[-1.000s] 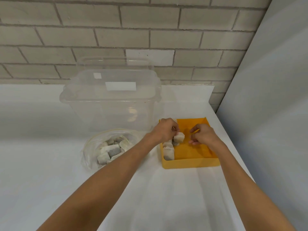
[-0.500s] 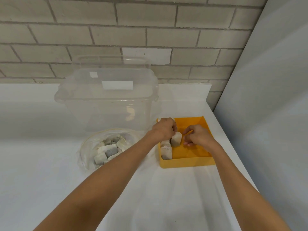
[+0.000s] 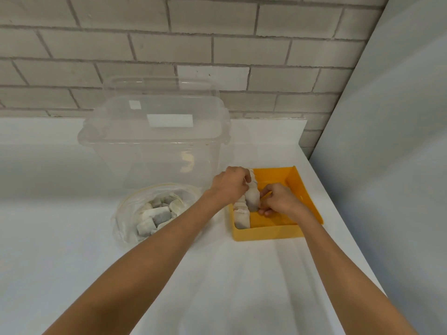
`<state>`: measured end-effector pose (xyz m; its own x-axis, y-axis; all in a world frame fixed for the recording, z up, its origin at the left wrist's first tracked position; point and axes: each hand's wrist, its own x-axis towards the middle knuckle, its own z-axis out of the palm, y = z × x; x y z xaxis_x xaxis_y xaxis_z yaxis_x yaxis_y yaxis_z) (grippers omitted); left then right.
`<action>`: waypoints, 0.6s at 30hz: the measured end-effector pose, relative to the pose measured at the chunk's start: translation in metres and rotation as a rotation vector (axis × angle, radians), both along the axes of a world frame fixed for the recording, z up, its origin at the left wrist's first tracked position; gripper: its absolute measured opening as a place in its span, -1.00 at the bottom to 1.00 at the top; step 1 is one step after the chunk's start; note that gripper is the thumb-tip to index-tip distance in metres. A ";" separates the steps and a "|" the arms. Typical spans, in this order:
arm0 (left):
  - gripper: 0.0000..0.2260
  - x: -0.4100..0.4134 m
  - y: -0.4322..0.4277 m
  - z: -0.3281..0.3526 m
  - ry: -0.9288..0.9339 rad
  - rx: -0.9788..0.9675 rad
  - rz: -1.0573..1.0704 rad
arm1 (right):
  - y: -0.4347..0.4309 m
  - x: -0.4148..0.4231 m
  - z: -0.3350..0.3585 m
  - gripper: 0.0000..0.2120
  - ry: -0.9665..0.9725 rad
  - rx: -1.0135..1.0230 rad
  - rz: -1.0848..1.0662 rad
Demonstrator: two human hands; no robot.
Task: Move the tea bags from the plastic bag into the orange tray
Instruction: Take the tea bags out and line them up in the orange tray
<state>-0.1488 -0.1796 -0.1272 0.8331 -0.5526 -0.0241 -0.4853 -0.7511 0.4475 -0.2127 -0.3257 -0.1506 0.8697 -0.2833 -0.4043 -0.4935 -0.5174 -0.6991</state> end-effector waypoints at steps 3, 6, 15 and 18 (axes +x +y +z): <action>-0.83 -0.002 0.022 0.017 0.044 -0.120 -0.019 | -0.002 -0.003 0.011 -0.74 -0.030 -0.100 0.016; -0.86 -0.010 0.057 0.039 0.142 -0.229 -0.066 | 0.005 -0.005 0.030 -0.76 -0.105 -0.215 0.084; -0.93 -0.037 0.178 0.048 0.511 -0.279 0.046 | 0.113 -0.007 0.078 -0.89 -0.263 -0.096 0.424; -0.94 -0.033 0.203 0.032 0.446 -0.246 0.116 | 0.151 -0.005 0.076 -0.94 -0.318 -0.090 0.509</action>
